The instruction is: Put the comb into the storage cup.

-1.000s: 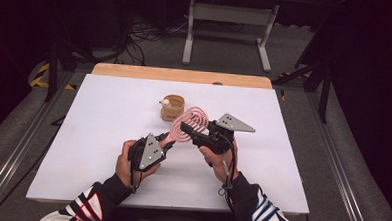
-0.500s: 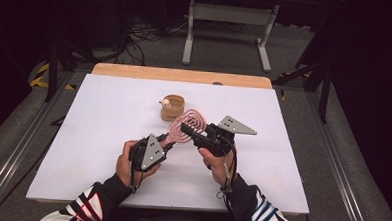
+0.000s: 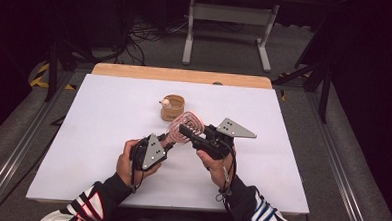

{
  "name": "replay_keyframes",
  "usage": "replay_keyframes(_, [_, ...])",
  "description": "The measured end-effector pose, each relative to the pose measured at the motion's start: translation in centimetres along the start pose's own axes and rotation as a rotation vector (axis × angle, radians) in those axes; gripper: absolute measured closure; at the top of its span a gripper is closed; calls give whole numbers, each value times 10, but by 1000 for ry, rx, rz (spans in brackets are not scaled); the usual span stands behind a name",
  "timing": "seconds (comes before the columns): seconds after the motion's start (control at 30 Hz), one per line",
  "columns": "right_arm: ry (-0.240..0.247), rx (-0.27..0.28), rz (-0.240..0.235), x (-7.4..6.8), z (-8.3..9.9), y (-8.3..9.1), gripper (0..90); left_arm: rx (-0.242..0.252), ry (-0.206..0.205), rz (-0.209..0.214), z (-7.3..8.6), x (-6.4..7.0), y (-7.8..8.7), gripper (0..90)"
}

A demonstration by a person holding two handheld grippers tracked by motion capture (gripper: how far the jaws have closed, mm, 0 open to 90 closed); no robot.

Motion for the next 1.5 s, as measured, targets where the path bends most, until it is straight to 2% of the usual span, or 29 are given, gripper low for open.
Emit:
replay_keyframes(0.23, [15,9,-5,-2,-2,2,631,11,9,10,-2,0,2,682])
replay_keyframes(0.3, [34,16,-6,-4,-3,4,631,7,14,17,-1,0,2,668])
replay_keyframes(0.43, [39,23,-11,-4,-4,7,632,1,19,29,1,0,1,621])
replay_keyframes(0.7, [49,35,-7,-2,-6,11,633,-16,43,46,7,-1,1,494])
replay_keyframes(0.8, [57,43,-1,-1,-8,13,634,-13,56,70,8,-1,1,420])
replay_keyframes(0.83, [57,43,-1,-1,-8,13,634,-13,56,70,8,-1,1,406])
replay_keyframes(0.87, [57,45,-1,0,-9,14,634,-21,45,89,10,1,1,406])
replay_keyframes(0.9, [67,57,4,1,-12,17,634,-19,42,96,10,2,2,348])
replay_keyframes(0.93, [68,58,7,2,-12,18,634,-19,40,100,11,3,2,334])
replay_keyframes(1.0, [79,58,9,3,-13,19,634,-21,40,121,14,4,4,314])
replay_keyframes(1.07, [82,59,16,4,-13,20,635,-24,39,115,16,2,6,292])
replay_keyframes(1.23, [92,59,27,7,-13,22,635,-29,47,137,23,-1,14,228])
replay_keyframes(1.3, [97,58,33,8,-13,23,635,-28,45,128,25,-4,18,211])
replay_keyframes(1.5, [105,68,48,13,-17,28,635,-5,80,130,30,-15,32,157])
Point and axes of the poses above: each handheld gripper's, and its own axes: y roughly backward along the jaws, z roughly out of its underside, x roughly to its right, the point moved 9 cm from there along -y, roughly forward along the jaws, and after that the axes turned 1 degree about -x, right-handed, at the moved point
